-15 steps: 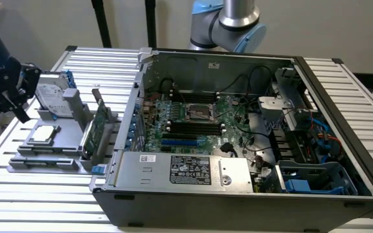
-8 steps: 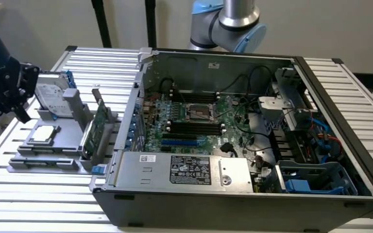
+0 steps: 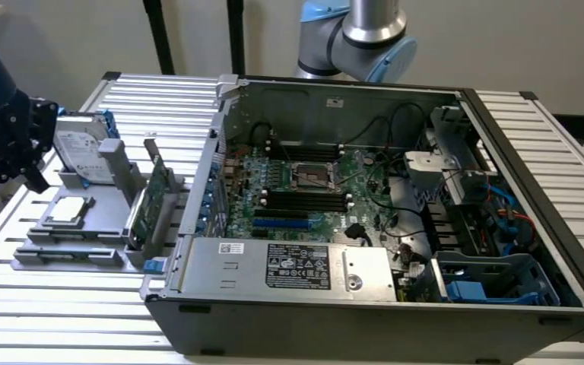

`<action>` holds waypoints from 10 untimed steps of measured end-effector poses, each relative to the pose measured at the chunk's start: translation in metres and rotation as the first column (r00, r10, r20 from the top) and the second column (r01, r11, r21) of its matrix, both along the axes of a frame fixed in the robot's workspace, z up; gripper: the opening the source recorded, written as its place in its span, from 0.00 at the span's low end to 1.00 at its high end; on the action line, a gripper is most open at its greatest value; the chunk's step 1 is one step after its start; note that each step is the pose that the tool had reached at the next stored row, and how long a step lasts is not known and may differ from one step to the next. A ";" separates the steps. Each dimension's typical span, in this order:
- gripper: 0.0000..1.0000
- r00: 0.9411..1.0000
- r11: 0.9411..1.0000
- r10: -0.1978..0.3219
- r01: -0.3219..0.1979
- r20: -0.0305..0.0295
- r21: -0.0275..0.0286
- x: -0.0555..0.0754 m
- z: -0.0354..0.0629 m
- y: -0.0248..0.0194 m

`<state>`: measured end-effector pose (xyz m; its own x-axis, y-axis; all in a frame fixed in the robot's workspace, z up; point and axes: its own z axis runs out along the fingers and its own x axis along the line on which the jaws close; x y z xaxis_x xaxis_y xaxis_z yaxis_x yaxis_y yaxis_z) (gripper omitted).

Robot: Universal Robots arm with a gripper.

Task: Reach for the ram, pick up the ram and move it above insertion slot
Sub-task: 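Pick up the ram and move it above insertion slot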

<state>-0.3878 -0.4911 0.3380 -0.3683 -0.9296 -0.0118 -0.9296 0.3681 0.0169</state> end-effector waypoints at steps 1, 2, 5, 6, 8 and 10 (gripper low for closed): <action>0.11 1.000 1.000 0.013 -0.013 0.001 0.001 0.000 -0.0003 0.0001; 0.11 1.000 1.000 0.026 -0.026 0.002 0.001 0.000 -0.0006 0.0002; 0.11 0.998 0.998 0.063 -0.063 0.005 0.003 0.000 -0.0013 0.0005; 0.11 0.997 0.997 0.076 -0.076 0.006 0.004 0.000 -0.0016 0.0006; 0.11 0.995 0.995 0.104 -0.104 0.006 0.006 0.000 -0.0020 0.0007; 0.11 0.991 0.991 0.132 -0.132 0.007 0.008 0.000 -0.0023 0.0009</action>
<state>-0.3879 -0.4902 0.3356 -0.2423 -0.9700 -0.0213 -0.9702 0.2421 0.0134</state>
